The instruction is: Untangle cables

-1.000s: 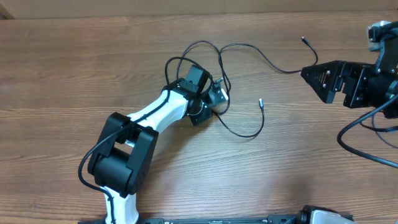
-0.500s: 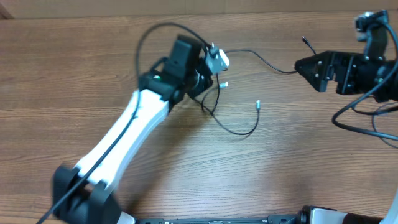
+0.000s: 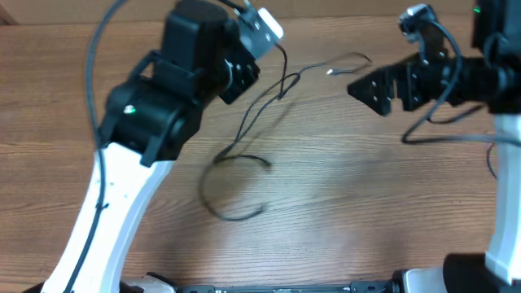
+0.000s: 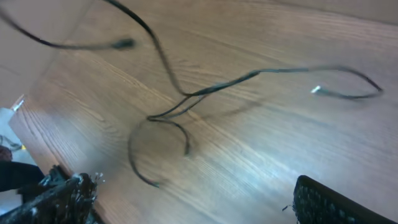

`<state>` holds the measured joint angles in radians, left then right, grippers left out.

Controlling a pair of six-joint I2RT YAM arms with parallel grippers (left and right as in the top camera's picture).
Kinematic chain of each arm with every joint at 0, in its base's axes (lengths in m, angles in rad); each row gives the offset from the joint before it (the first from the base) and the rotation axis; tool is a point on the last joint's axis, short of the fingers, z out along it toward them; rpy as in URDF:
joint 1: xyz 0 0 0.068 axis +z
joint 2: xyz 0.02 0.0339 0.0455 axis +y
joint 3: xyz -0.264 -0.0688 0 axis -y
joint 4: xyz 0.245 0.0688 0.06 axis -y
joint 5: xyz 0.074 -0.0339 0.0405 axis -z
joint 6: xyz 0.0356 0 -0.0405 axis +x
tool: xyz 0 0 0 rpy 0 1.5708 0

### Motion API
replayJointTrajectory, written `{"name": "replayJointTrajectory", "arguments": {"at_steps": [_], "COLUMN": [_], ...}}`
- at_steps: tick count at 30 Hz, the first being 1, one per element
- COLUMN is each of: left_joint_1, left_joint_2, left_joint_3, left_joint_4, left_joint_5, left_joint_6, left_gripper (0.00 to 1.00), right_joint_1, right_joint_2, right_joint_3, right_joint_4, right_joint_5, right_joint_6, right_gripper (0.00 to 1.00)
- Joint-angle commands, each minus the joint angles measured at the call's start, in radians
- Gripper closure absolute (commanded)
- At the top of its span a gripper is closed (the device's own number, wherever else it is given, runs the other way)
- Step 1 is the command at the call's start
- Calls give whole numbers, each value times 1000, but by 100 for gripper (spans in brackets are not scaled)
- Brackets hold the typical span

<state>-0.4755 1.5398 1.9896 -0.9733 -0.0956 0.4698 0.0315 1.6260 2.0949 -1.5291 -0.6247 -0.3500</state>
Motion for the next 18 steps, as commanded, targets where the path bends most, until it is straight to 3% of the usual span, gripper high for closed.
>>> {"name": "replayJointTrajectory", "arguments": {"at_steps": [1, 8, 18], "left_joint_1": [6, 6, 5], "left_joint_2": [-16, -16, -16], "left_joint_3": [127, 286, 365], "left_joint_4": [0, 5, 32], "left_joint_5": [-76, -72, -39], "left_joint_6": [-74, -83, -112], "left_gripper": [96, 96, 96], "right_joint_1": [35, 113, 232], "right_joint_2": [32, 93, 168], "right_joint_3": [-1, -2, -2], "right_joint_4": [34, 79, 231], "right_joint_5": [-39, -68, -126], "right_joint_6": [-23, -26, -26], "right_gripper": [0, 0, 0]}}
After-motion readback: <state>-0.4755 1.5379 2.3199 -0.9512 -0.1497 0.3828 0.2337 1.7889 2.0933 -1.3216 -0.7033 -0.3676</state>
